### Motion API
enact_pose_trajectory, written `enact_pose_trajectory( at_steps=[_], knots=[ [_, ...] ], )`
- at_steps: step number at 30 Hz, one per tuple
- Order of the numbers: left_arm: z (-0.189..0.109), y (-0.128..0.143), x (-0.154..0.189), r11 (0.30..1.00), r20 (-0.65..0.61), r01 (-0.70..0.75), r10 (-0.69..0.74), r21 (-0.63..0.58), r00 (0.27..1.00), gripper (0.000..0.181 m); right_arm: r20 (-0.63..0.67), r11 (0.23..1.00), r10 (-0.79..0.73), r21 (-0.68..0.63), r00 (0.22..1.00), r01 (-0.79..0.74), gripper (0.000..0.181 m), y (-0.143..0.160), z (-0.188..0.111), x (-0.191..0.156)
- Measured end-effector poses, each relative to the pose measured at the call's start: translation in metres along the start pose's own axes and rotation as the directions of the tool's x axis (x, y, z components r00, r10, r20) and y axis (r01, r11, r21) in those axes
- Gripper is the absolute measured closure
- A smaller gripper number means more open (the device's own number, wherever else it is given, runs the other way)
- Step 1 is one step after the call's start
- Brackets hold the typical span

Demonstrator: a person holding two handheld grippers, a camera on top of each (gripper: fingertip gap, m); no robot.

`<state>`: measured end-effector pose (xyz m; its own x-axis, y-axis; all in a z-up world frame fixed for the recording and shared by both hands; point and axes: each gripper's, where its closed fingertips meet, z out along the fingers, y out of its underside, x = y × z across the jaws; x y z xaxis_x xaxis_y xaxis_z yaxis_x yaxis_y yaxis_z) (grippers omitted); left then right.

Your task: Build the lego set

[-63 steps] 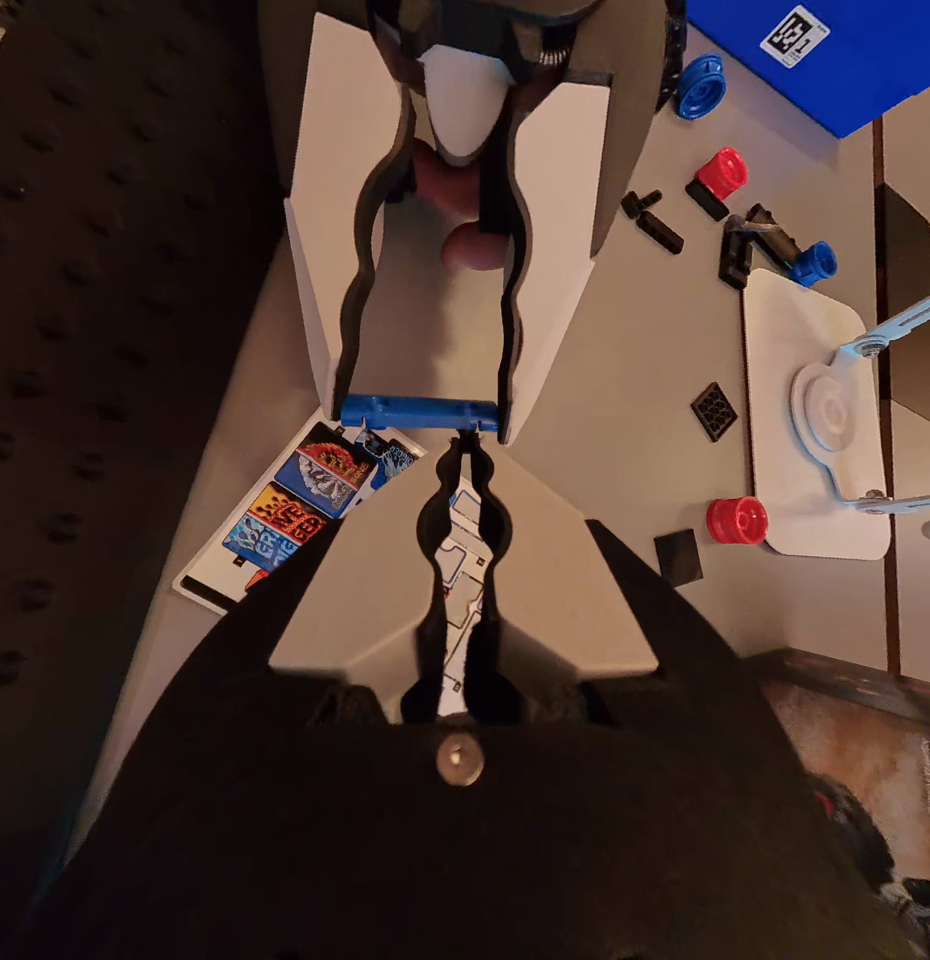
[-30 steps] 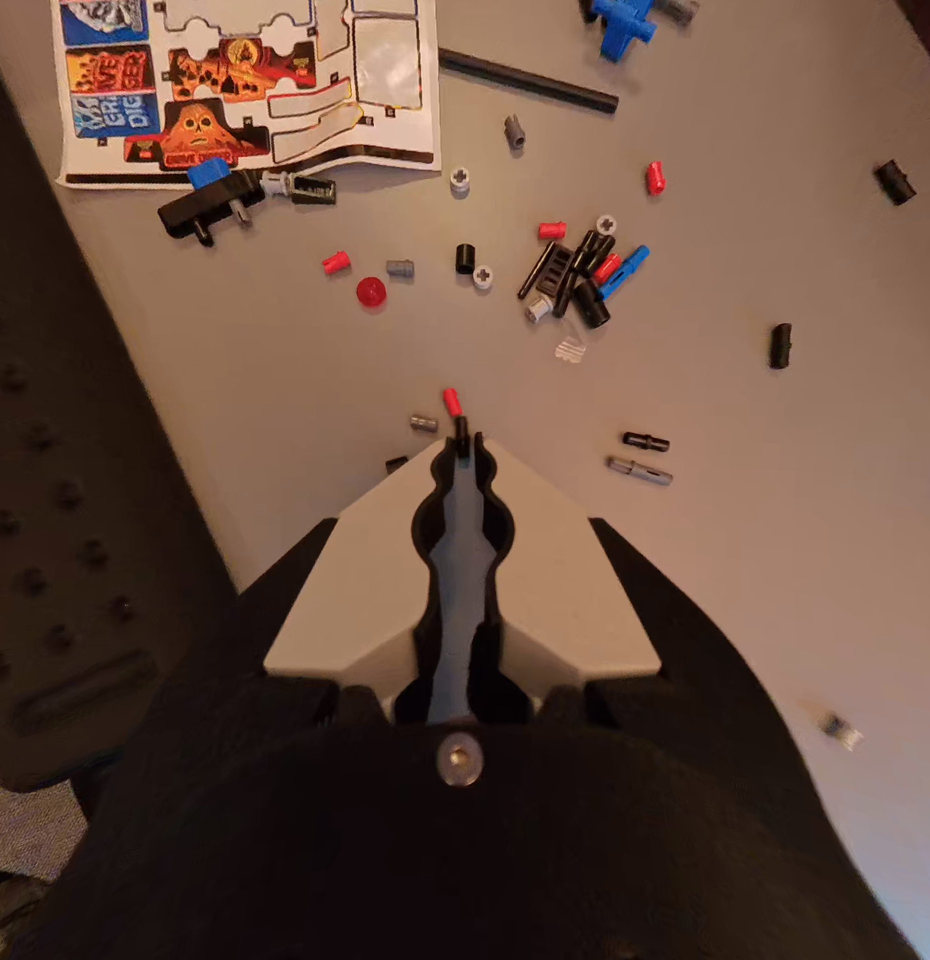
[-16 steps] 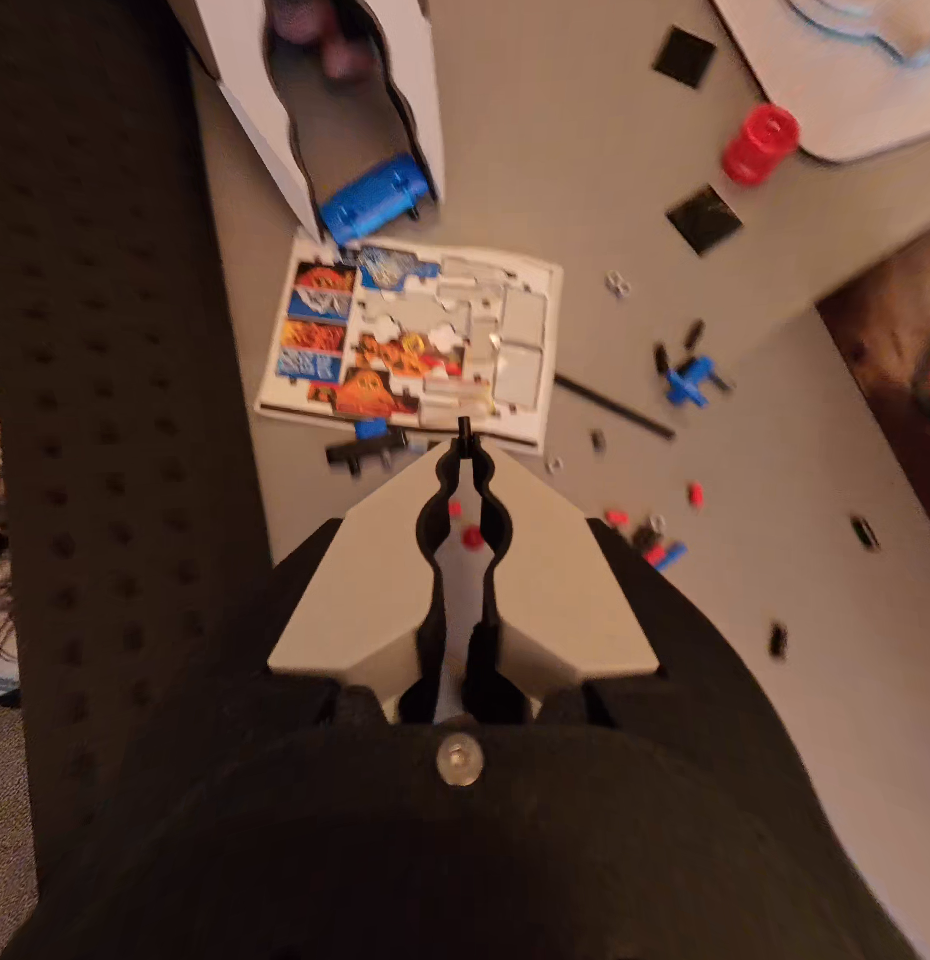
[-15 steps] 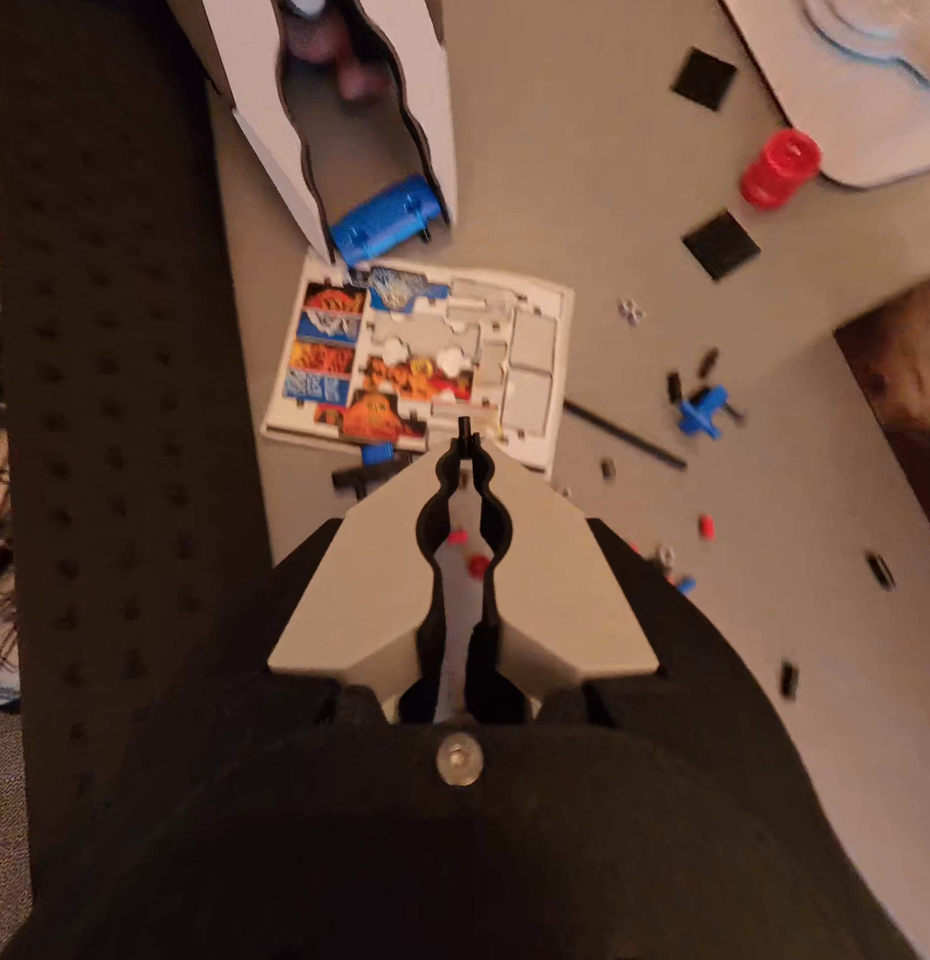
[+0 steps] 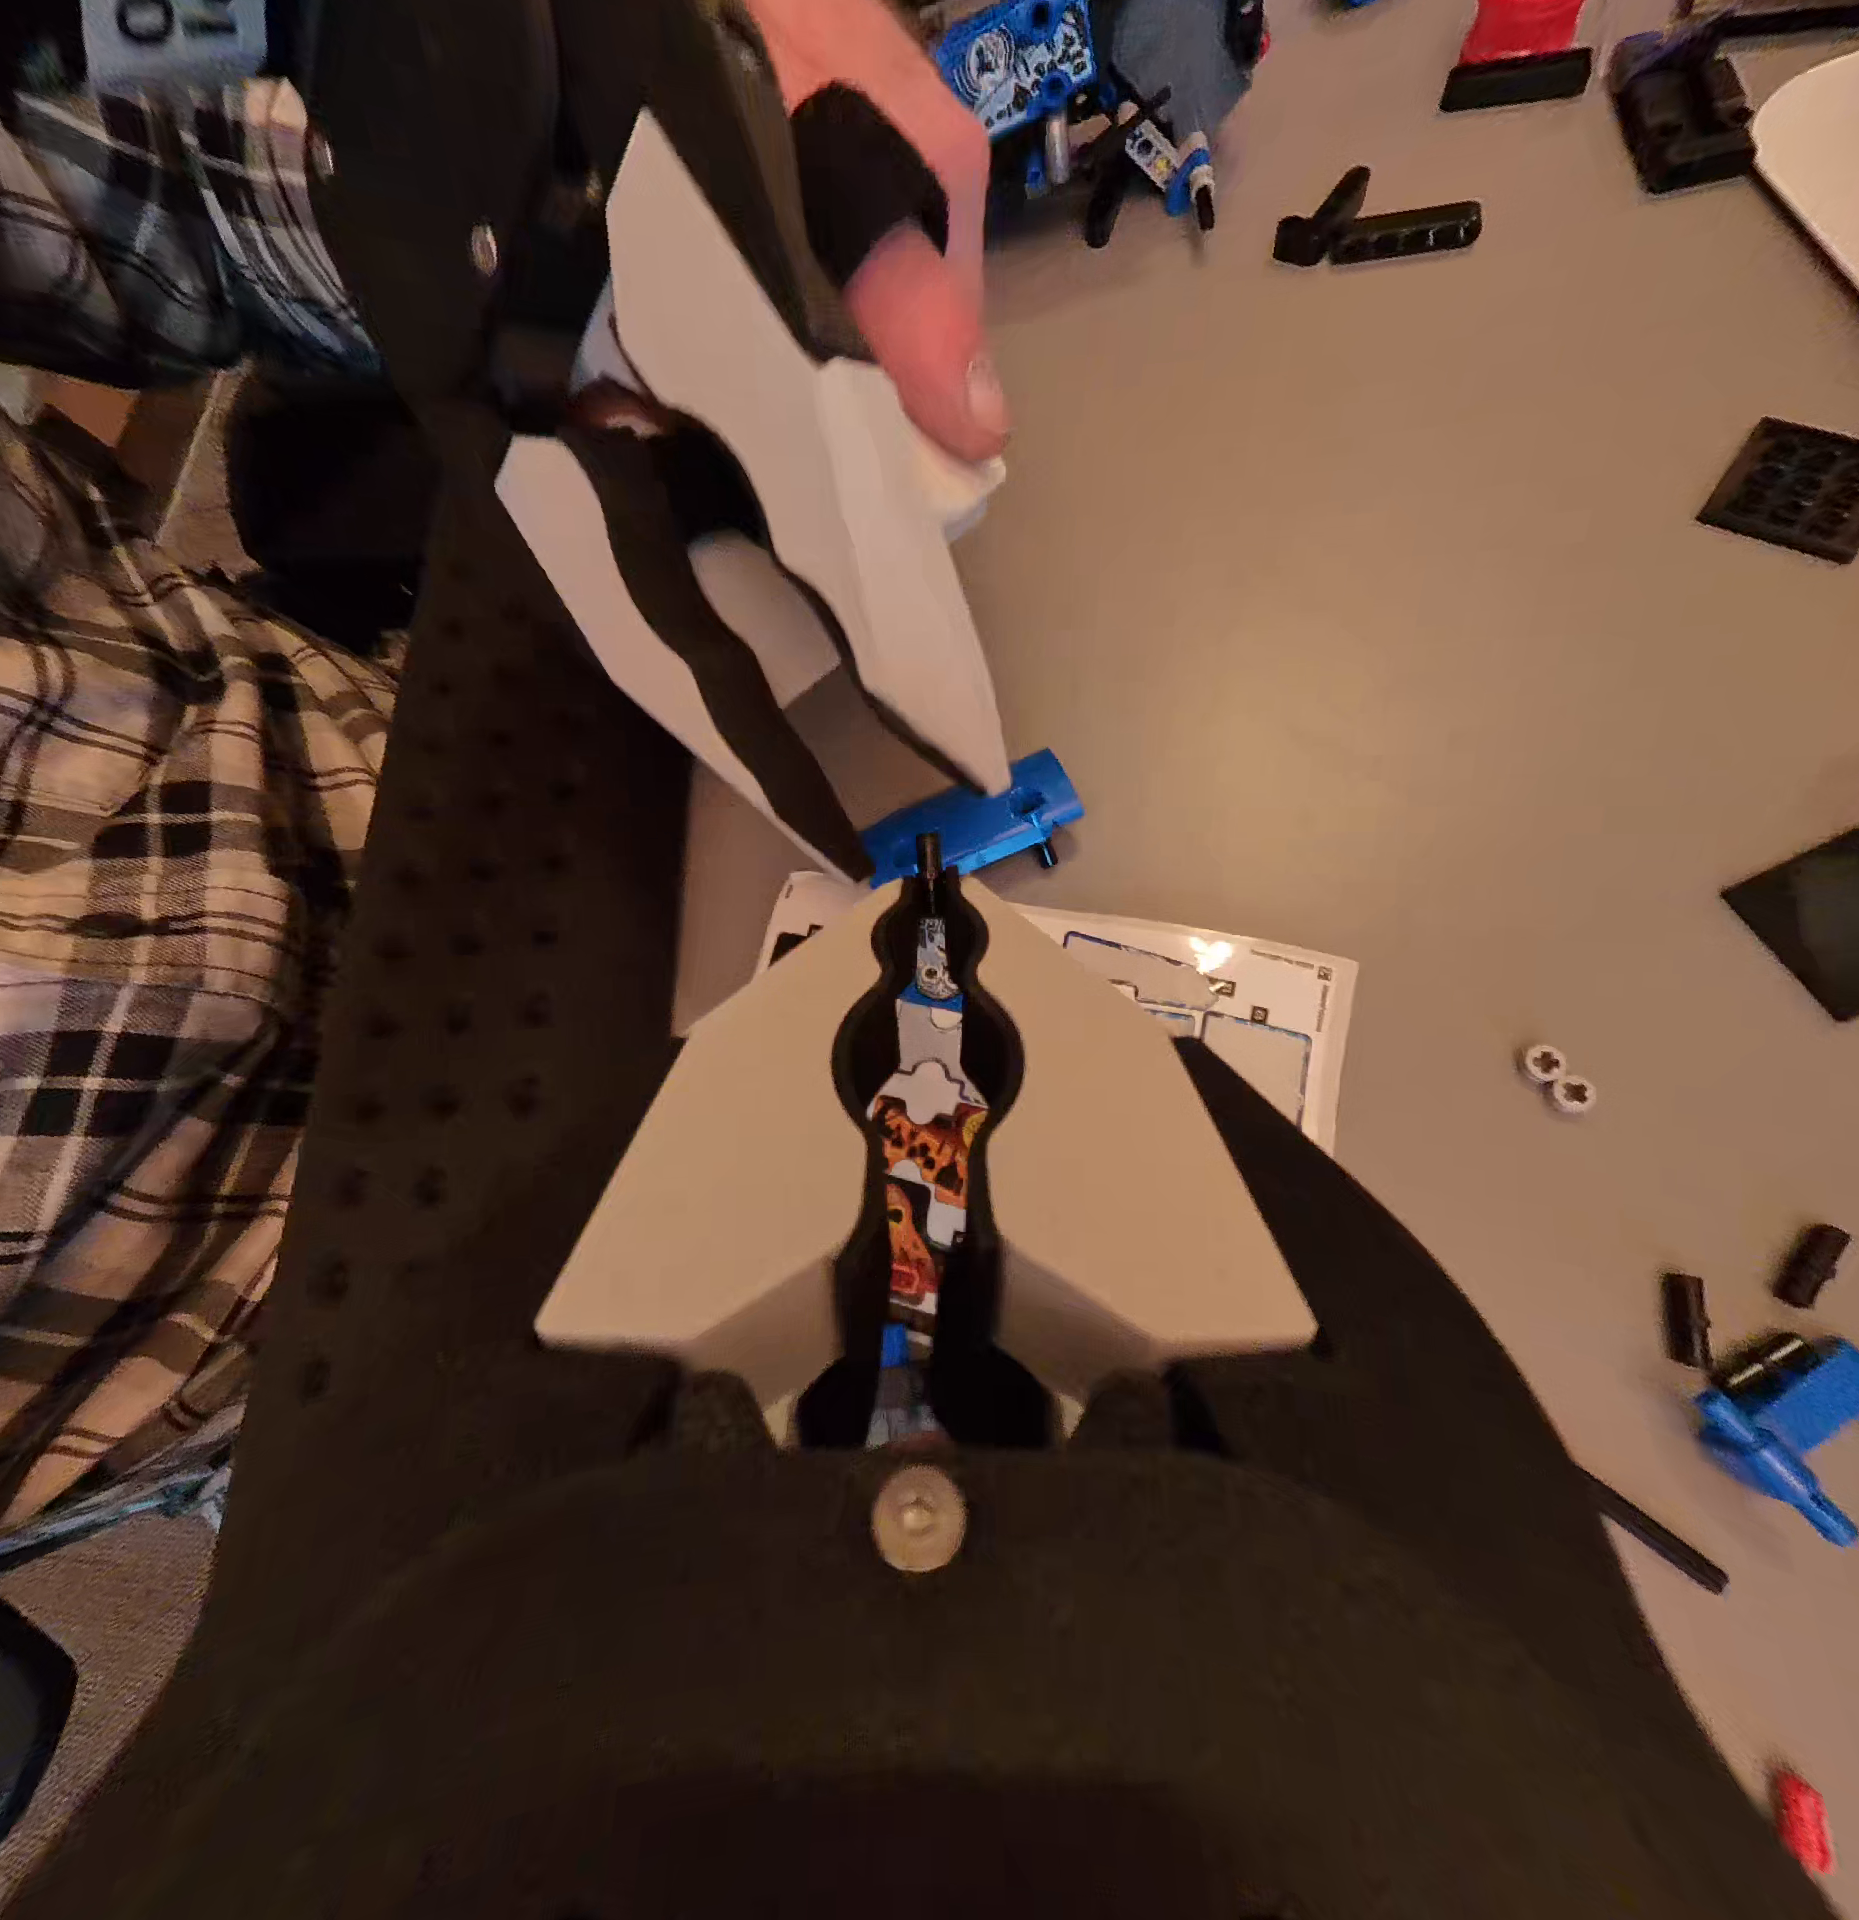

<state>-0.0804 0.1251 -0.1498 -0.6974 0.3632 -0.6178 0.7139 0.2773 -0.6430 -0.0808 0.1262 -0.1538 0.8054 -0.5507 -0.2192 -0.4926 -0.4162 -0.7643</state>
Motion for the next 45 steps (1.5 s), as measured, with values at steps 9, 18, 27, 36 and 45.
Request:
enact_pose_trajectory(
  at_steps=[9,18,27,36,45],
  knots=[
    [-0.003,-0.009,-0.005,0.998,0.067,-0.063,0.061,0.027,0.996,0.178,0.058,0.994,0.056,0.088,0.997,-0.061,0.179,-0.008,-0.005,-0.004],
    [-0.004,-0.009,-0.007,0.997,0.078,-0.074,0.071,0.03,0.994,0.177,0.1,0.987,0.076,0.134,0.992,-0.089,0.179,-0.012,-0.011,-0.009],
    [-0.013,-0.02,-0.023,0.993,0.185,-0.074,0.056,0.088,0.981,0.178,0.146,0.944,0.124,0.287,0.981,-0.162,0.177,-0.03,-0.024,-0.008],
    [-0.016,-0.025,-0.026,0.99,0.204,-0.073,0.048,0.118,0.978,0.178,0.186,0.927,0.118,0.33,0.975,-0.175,0.177,-0.035,-0.027,-0.013],
    [-0.016,-0.027,-0.026,0.988,0.219,-0.085,0.055,0.131,0.974,0.178,0.212,0.91,0.129,0.363,0.969,-0.2,0.173,-0.037,-0.03,-0.011]
  ],
)
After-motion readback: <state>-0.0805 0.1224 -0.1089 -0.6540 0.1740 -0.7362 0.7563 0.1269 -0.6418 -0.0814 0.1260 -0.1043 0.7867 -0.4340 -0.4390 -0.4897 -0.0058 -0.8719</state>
